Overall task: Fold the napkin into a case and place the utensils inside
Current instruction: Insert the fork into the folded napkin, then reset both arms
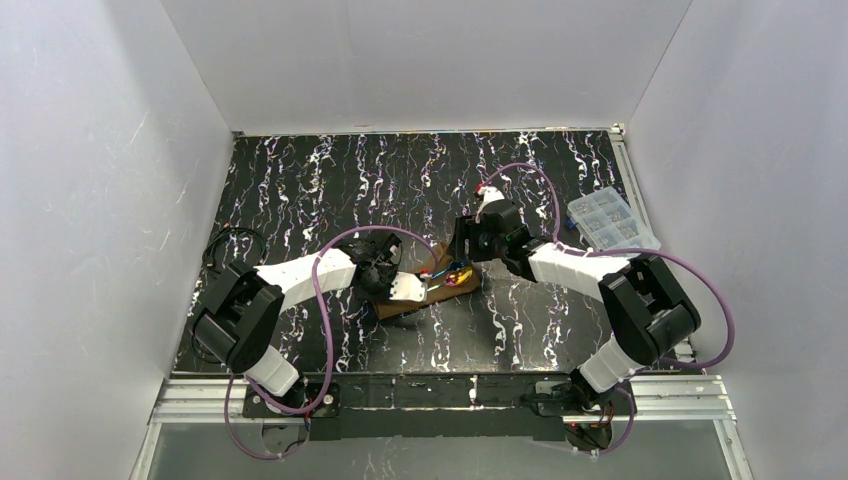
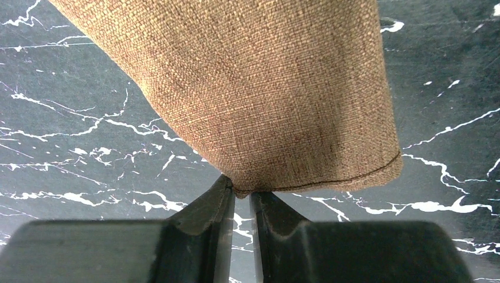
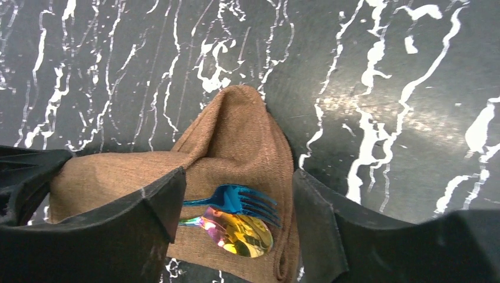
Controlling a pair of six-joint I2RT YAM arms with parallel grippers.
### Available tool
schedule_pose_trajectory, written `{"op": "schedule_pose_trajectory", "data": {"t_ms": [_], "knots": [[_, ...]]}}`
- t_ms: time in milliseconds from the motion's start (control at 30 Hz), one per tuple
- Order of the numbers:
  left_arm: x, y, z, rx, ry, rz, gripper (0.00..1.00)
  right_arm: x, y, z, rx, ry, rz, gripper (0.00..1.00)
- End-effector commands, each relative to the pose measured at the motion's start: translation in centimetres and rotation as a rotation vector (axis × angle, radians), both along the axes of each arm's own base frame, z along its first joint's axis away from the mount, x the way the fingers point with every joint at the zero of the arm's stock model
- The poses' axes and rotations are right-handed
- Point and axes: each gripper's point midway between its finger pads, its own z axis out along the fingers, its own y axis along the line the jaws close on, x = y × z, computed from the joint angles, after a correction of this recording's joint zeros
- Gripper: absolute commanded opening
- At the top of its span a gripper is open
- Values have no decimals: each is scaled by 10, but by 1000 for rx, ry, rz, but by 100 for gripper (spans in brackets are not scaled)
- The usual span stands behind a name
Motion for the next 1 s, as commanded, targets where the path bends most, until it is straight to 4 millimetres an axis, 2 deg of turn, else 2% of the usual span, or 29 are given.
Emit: {"op": "schedule_pose_trajectory", "data": {"t_ms": [0,133,233,333,400,433,500,533,567,700,767,867,933,967], "knots": [[-3,0,6,3,8,-17,15,10,-18,25,-97,-70,-41,77],[-2,1,9,1,0,-11,19,11,-33,26,-137,-75,-72,79],[-1,1,14,-1,-1,-1,23,17,-39,38,-138,-103,-94,80],[0,2,23,-18,-6,14,37,24,-48,48,-122,-112,-120,83],[-1,2,33,-35,0,26,43,29,-53,54,-127,-107,-131,91],[0,3,39,-44,6,34,49,32,-55,57,-130,-107,-136,95],[-2,7,50,-50,25,49,77,38,-60,62,-136,-105,-149,98],[-3,11,55,-49,34,60,95,41,-63,64,-136,-104,-159,99],[0,15,64,-52,40,80,98,44,-66,67,-132,-104,-167,99],[-2,35,93,-91,107,171,99,56,-84,72,-120,-103,-229,99],[0,47,105,-105,142,238,99,62,-102,69,-132,-92,-290,99],[15,57,119,-209,194,397,99,73,-155,56,-237,-60,-507,99],[39,61,125,-326,187,543,98,77,-189,51,-373,-83,-627,99],[54,63,126,-396,175,632,98,77,-199,44,-428,-104,-641,99]]}}
